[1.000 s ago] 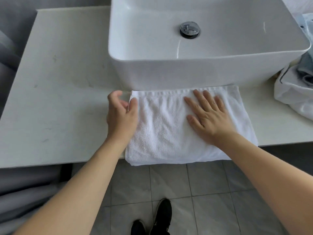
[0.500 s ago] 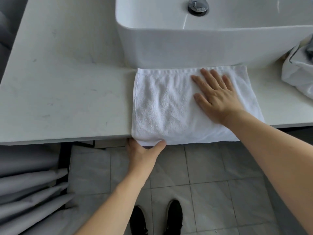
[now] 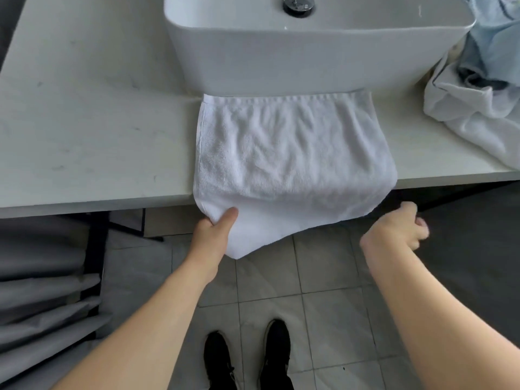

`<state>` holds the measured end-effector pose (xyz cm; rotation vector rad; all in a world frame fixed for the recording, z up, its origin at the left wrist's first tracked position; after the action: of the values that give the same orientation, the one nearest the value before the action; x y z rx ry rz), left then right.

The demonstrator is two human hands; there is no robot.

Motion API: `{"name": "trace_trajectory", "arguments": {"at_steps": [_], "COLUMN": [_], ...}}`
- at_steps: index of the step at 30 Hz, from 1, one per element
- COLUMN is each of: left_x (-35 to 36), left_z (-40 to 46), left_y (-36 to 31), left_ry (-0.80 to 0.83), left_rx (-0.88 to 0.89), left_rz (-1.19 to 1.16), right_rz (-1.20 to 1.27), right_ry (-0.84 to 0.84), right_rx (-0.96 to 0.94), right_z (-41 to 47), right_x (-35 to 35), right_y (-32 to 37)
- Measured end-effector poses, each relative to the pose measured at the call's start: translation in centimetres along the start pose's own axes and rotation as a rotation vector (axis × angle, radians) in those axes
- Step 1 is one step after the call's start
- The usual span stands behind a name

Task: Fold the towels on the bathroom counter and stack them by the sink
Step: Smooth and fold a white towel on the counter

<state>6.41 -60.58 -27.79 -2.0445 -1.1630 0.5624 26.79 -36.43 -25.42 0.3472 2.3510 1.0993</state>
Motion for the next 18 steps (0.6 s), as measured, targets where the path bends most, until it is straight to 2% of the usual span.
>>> {"name": "trace_trajectory", "arguments": {"at_steps": [1, 2, 3, 5, 7, 10, 12, 15, 18], "left_x": [0.1, 0.2, 0.3, 0.3, 0.3, 0.1, 0.0, -1.1, -2.4], "left_z": [-0.2, -0.4, -0.6, -0.8, -1.0, -1.5, -2.0, -2.8, -4.0], "left_y": [-0.1, -0.3, -0.5, -0.8, -1.2, -2.2, -3.3, -4.7, -6.0], "left_ry": [-0.007, -0.016, -0.026, -0.061, -0.091, -0.116, -0.123, -0.227, -0.292], "left_rx": [-0.018, -0.041, -0.066, -0.127, -0.193, -0.23, -0.177, -0.054, 0.053], "left_rz": [-0.008, -0.017, -0.027, -0.053, -0.071, -0.009, 0.099, 0.167, 0.075], "right_rz": [0.063, 0.128, 0.166, 0.191, 0.199, 0.147, 0.051, 0.147, 0.213], "right_ry": [0.119, 0.259, 0.399, 0.595, 0.677, 0.666, 0.48, 0.271, 0.31], "right_rx": [0.276, 0.455, 0.545, 0.576, 0.557, 0.418, 0.257, 0.169, -0.035], "right_z": [-0.1, -0.5, -1.1, -2.0, -2.6, -2.9, -2.5, -2.7, -3.9], "right_x": [-0.1, 0.0, 0.2, 0.7, 0.9, 0.8, -0.4, -2.3, -3.7], "right_y": [-2.0, -3.5, -4.6, -5.4, -5.0, -4.0, -3.2, -1.9, 0.3]}}
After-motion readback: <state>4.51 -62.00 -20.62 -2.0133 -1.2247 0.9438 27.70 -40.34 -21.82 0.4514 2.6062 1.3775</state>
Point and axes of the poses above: each hand's wrist, its own z-axis towards the middle knuckle, its own x-axis out of the palm, y = z × x, the point moved 4 cm from there along z, towards the middle knuckle, and after that the axes turned 1 degree about z, right-handed, at the moved point
